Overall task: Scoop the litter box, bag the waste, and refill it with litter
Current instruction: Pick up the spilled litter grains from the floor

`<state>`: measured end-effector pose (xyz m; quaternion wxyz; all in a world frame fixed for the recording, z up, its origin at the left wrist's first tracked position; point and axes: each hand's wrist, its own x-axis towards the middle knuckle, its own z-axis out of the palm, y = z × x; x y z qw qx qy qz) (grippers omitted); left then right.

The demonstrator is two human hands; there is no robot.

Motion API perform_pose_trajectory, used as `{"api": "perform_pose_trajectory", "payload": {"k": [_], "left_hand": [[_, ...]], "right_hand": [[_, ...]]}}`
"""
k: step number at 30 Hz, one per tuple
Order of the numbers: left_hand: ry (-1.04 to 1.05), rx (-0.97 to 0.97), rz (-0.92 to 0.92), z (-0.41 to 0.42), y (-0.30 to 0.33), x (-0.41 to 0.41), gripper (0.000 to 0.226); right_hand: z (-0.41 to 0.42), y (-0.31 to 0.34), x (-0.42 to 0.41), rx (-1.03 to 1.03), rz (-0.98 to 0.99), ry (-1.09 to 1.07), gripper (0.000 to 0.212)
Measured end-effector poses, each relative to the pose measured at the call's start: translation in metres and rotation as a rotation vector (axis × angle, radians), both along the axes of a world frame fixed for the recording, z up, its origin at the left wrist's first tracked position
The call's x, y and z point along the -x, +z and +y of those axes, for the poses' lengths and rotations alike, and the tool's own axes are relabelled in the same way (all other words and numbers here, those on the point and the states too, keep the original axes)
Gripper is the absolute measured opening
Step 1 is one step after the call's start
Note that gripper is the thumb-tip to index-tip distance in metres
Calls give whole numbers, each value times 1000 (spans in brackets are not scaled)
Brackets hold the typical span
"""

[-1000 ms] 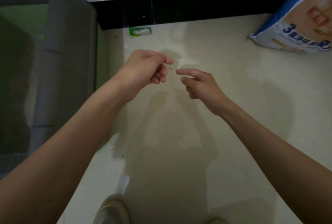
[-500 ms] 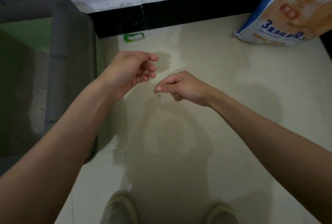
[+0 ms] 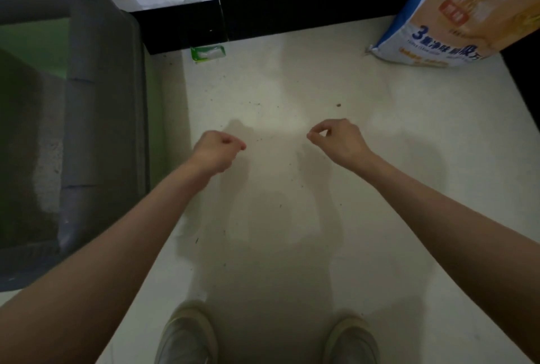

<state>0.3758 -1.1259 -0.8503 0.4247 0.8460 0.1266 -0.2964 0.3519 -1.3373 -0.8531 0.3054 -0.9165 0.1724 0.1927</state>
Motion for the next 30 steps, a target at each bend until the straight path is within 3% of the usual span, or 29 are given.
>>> {"api": "perform_pose_trajectory", "payload": {"k": [5,11,22,30], "left_hand": [[-251,-157,-10,2,-32,36,16],[-364,-121,-131,-18,-44,73,10],[-231,-112,-240,-54,-64,59,25],[-367,-200,-259,-74,-70,47,17]], "right_hand": [[7,-20,17,25,94,109,20],[33,-35,53,-56,179,356,25],[-22,-49,56,37,65,-19,23],[-29,-59,36,11,0,-99,24]]}}
